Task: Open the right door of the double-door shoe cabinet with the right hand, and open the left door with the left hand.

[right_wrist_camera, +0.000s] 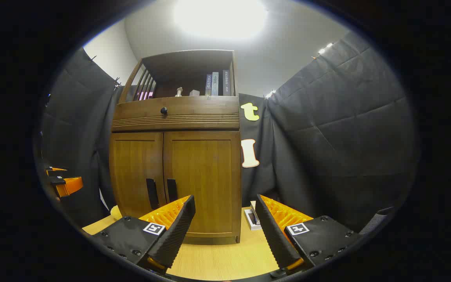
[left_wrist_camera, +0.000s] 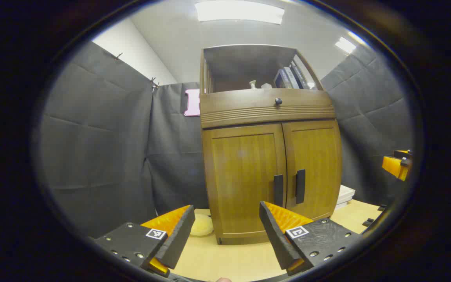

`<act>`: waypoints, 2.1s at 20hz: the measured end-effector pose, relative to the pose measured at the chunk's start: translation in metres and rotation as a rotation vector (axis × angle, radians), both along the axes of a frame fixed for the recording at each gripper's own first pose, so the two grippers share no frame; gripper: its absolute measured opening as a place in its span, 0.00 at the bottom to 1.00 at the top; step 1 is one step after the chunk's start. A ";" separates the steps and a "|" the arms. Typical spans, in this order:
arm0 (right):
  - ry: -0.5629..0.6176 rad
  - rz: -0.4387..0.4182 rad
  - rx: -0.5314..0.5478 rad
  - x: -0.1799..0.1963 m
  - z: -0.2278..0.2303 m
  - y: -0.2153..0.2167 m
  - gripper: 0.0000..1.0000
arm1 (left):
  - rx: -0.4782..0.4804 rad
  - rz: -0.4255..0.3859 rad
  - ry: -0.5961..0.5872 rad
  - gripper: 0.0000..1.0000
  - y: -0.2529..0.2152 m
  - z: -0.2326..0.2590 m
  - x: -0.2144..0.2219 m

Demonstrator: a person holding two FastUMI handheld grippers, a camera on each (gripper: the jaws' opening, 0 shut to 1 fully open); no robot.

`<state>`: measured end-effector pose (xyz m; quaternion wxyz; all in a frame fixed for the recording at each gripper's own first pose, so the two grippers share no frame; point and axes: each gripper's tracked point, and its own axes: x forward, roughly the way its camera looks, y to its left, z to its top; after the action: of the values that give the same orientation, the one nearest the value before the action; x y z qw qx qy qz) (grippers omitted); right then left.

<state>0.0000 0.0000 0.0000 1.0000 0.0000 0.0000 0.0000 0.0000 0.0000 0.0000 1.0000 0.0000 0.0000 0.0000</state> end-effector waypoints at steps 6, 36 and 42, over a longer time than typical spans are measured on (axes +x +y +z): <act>0.006 0.004 -0.002 0.004 -0.003 0.001 0.96 | -0.003 0.001 0.003 0.96 0.000 0.000 0.000; 0.033 0.198 0.041 0.109 -0.015 0.087 0.97 | 0.029 0.186 0.008 0.96 0.017 -0.001 0.009; 0.093 0.228 0.068 0.144 -0.039 0.114 0.97 | 0.035 0.252 0.019 0.96 0.027 0.002 -0.001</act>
<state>0.1442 0.1136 -0.0388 0.9919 0.0341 0.0463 0.1135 -0.0006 0.0269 0.0018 0.9919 0.0176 0.0093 0.1258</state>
